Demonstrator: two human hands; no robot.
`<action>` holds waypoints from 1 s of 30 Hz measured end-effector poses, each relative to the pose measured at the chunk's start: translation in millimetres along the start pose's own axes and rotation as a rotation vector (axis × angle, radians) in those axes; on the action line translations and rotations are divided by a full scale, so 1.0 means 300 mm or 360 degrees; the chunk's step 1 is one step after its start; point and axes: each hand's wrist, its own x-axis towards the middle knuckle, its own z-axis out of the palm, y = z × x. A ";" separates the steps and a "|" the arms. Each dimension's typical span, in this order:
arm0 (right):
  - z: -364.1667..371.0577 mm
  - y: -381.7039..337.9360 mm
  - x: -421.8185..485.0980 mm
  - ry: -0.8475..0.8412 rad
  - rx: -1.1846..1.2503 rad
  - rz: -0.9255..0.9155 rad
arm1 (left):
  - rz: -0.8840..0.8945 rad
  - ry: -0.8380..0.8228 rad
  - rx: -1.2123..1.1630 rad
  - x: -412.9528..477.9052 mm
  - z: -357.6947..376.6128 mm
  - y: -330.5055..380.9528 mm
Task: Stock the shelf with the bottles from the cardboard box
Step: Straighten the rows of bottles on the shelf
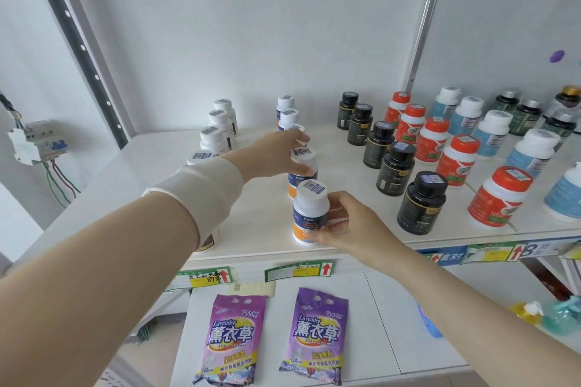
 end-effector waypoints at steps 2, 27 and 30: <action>-0.030 -0.027 0.005 -0.0001 -0.0009 -0.0032 | -0.0001 -0.0013 -0.0024 -0.018 -0.027 0.014; 0.271 -0.357 0.074 -0.0060 -0.0599 -0.0255 | 0.0037 0.0107 0.0189 -0.312 -0.358 -0.327; 0.353 -0.309 0.046 -0.0059 -0.0514 -0.0113 | 0.0012 0.0113 -0.0089 -0.315 -0.298 -0.377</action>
